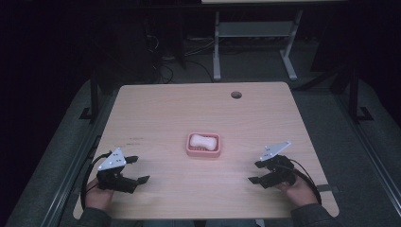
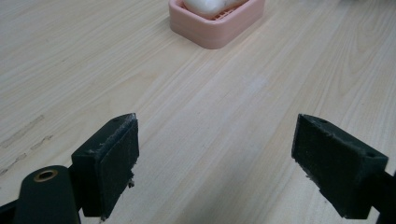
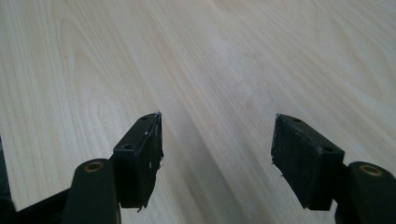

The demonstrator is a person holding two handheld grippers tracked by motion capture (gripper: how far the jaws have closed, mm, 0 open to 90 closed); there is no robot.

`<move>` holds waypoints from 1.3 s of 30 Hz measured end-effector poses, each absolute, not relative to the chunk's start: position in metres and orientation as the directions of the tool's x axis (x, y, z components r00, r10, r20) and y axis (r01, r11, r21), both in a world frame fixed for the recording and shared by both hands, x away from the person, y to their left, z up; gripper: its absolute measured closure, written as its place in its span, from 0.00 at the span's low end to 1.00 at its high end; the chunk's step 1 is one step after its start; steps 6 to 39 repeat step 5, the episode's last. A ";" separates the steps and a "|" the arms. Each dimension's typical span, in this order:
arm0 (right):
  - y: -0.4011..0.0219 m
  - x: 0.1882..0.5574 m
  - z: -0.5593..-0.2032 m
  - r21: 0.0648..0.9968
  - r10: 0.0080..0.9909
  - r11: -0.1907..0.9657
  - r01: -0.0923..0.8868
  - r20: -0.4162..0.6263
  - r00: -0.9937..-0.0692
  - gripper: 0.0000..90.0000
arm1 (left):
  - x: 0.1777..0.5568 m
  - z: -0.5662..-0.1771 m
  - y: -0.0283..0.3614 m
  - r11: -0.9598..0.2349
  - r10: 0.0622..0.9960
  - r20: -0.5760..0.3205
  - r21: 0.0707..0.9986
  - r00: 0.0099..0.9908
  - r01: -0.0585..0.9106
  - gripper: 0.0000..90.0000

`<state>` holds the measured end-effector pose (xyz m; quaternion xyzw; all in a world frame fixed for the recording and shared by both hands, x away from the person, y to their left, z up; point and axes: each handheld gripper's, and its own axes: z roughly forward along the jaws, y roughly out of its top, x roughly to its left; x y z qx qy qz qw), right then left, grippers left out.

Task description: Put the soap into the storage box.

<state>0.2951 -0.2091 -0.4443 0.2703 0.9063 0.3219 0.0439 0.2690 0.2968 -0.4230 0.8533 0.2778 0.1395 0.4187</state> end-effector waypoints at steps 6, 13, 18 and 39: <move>-0.213 0.285 -0.447 0.619 0.529 0.634 0.463 0.089 -0.844 0.35 | 0.269 -0.423 0.296 -0.497 0.590 0.007 0.791 0.807 0.357 0.16; -0.213 0.285 -0.447 0.619 0.529 0.634 0.463 0.089 -0.844 0.35 | 0.269 -0.423 0.296 -0.497 0.590 0.007 0.791 0.807 0.357 0.16; -0.213 0.285 -0.447 0.619 0.529 0.634 0.463 0.089 -0.844 0.35 | 0.269 -0.423 0.296 -0.497 0.590 0.007 0.791 0.807 0.357 0.16; -0.213 0.285 -0.447 0.619 0.529 0.634 0.463 0.089 -0.844 0.35 | 0.269 -0.423 0.296 -0.497 0.590 0.007 0.791 0.807 0.357 0.16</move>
